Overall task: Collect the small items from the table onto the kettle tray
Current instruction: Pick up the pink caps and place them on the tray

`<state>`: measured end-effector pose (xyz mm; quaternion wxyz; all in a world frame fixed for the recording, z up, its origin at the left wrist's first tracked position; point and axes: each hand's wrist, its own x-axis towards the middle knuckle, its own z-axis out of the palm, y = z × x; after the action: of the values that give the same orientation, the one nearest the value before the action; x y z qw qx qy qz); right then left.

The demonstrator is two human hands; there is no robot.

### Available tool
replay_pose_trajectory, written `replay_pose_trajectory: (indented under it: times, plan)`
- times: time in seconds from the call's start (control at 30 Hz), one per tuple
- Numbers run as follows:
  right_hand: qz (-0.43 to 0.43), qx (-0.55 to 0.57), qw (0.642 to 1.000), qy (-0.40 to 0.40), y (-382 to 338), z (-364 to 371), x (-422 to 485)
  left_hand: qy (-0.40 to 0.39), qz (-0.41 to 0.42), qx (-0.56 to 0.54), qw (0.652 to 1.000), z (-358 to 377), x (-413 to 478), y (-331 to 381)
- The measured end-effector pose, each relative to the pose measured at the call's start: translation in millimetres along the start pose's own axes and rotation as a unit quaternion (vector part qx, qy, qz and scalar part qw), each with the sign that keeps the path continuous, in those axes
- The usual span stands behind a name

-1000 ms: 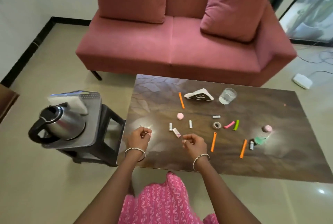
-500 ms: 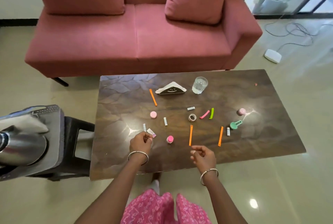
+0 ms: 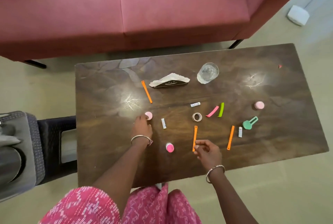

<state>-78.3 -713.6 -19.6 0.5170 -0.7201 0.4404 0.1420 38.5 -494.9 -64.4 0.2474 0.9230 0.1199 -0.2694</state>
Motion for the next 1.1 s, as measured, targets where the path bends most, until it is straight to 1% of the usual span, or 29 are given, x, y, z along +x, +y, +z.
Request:
replay_pose_trajectory:
  times: [0.13, 0.23, 0.4, 0.47, 0.63, 0.83, 0.93, 1.1]
  plan:
    - [0.018, -0.02, 1.0, -0.007, 2, 2, 21, -0.008, 0.0, 0.059, 0.998, 6, 35, 4]
    - [0.033, -0.032, 0.999, -0.005, 4, -1, 37, -0.027, 0.017, 0.093, 0.995, 12, 53, 3]
    - [0.051, -0.03, 0.998, 0.014, 1, -4, 59, -0.021, 0.041, 0.111, 0.993, 13, 68, 3]
    - [0.059, -0.022, 0.998, 0.011, -4, -1, 63, -0.023, 0.047, 0.095, 0.994, 11, 67, 4]
    - [0.062, 0.009, 0.998, -0.008, -29, 5, 65, 0.006, 0.042, -0.033, 0.999, 6, 47, 31]
    - [0.026, 0.049, 0.998, -0.006, -58, -15, 74, 0.024, 0.119, -0.092, 0.988, 11, 16, 84]
    - [0.022, 0.081, 0.996, 0.017, -60, -43, 94, 0.039, 0.123, -0.074, 0.989, 15, 5, 111]
    - [0.025, 0.043, 0.991, 0.121, -45, -115, 148, 0.068, 0.13, -0.052, 0.988, 29, -5, 148]
